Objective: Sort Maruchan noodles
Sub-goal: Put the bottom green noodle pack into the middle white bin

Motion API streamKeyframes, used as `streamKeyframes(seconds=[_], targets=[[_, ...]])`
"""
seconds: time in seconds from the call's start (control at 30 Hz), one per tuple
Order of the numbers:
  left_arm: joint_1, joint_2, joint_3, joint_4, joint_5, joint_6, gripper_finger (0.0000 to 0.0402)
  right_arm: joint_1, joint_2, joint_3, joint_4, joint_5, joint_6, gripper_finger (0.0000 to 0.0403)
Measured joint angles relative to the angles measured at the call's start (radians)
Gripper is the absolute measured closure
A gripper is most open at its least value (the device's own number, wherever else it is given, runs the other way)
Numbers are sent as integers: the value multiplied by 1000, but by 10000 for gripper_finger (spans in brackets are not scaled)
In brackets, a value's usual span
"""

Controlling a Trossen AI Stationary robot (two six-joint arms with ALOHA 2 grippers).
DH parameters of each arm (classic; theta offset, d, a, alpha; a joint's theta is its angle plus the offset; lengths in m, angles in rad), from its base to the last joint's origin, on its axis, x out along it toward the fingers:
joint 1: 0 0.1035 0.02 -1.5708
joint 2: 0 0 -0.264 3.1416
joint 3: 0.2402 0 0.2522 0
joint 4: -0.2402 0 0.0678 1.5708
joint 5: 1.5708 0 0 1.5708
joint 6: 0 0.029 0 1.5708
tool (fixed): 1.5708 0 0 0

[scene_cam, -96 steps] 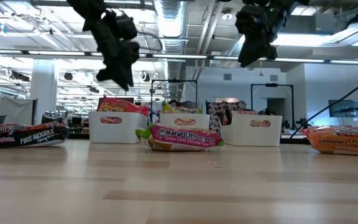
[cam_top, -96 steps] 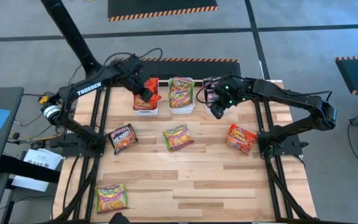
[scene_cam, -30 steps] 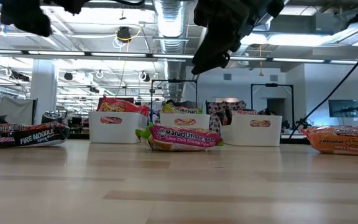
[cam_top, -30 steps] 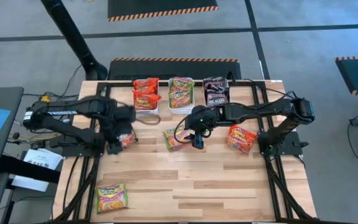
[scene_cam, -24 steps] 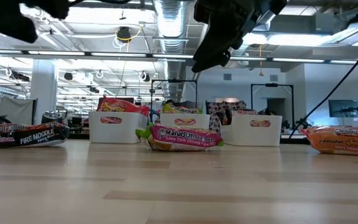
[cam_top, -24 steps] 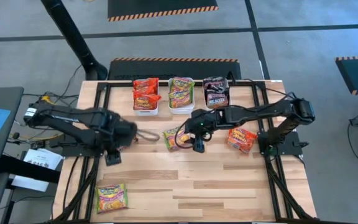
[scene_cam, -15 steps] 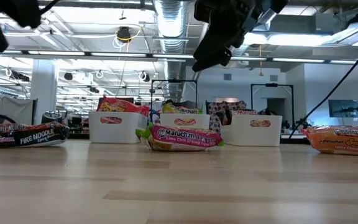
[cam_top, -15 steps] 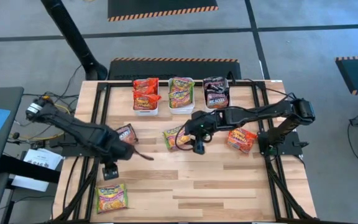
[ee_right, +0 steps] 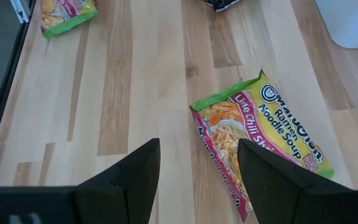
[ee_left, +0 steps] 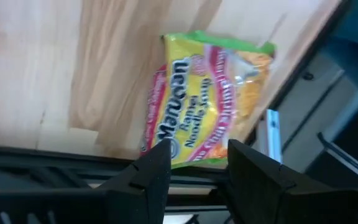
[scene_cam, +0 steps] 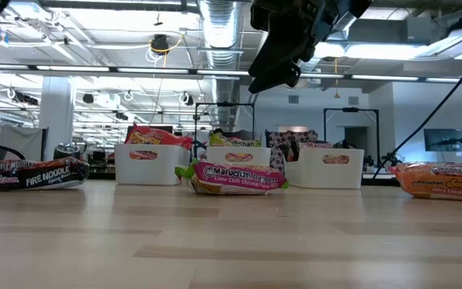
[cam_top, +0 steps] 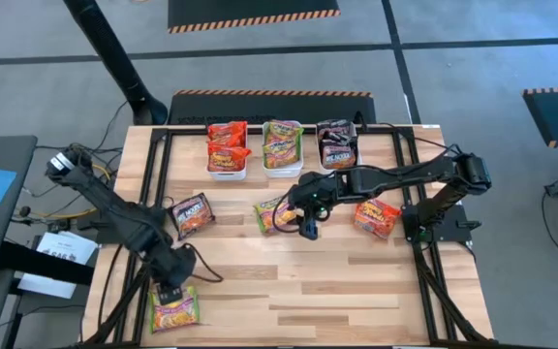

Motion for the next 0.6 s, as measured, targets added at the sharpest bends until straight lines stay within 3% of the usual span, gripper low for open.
streamKeyframes(seconds=[0.23,0.6], targets=[[-102,10,-1,56,-78,-112,258,-1,0,0,0,0,4,163],[-173,199,-1,153,-80,-121,258,-1,-1,0,0,0,3,163]])
